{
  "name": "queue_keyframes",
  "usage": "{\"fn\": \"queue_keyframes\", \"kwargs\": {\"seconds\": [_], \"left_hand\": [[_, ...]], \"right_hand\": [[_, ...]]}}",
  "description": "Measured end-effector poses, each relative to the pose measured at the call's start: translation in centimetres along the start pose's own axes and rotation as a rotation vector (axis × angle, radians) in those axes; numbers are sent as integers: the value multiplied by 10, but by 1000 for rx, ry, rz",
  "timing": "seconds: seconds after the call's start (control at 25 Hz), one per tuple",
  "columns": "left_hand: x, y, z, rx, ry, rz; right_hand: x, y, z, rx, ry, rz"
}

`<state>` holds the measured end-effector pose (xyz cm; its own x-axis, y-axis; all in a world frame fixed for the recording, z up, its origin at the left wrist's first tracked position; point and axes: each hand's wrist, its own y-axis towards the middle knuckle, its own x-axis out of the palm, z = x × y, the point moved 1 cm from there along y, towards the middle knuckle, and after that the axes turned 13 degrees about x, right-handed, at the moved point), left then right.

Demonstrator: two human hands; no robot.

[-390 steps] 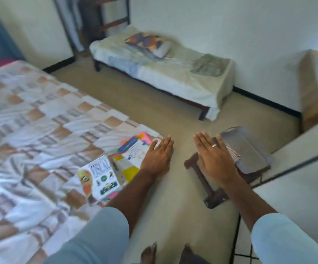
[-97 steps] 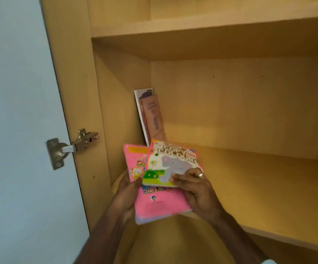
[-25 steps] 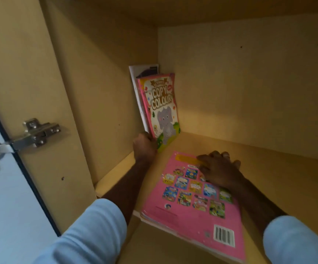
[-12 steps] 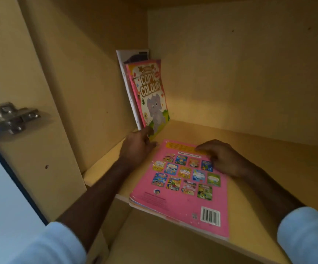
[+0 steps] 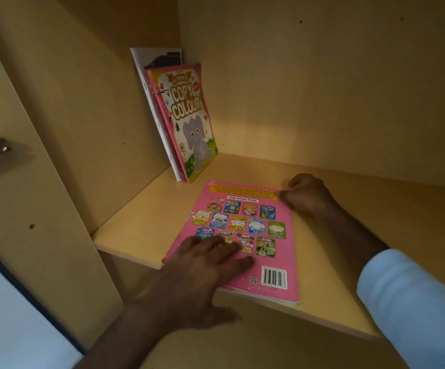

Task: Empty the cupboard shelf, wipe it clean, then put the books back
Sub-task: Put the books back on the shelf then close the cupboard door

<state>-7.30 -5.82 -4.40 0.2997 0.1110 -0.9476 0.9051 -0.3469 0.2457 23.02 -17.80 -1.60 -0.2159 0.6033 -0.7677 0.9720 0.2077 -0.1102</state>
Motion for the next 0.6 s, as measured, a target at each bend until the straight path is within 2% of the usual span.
{"fn": "queue_keyframes", "kwargs": {"seconds": [0.12, 0.24, 0.32, 0.4, 0.48, 0.52, 0.6], "left_hand": [[10, -2, -8, 108, 73, 50], [16, -6, -8, 201, 158, 145], [14, -7, -7, 193, 128, 288], [-1, -3, -18, 11, -159, 575], [-25, 6, -33, -281, -475, 923], [-36, 12, -40, -403, -634, 1086], [-44, 30, -50, -552, -1006, 1338]], "right_hand": [[4, -1, -2, 3, 74, 4], [3, 4, 2, 54, 326, -54], [-2, 3, 2, 101, 500, -138], [-8, 3, 1, 152, 742, -233], [-12, -1, -1, 193, 974, -311], [-14, -4, -5, 194, 1033, -372], [-10, -13, -12, 128, 1038, -601]]}}
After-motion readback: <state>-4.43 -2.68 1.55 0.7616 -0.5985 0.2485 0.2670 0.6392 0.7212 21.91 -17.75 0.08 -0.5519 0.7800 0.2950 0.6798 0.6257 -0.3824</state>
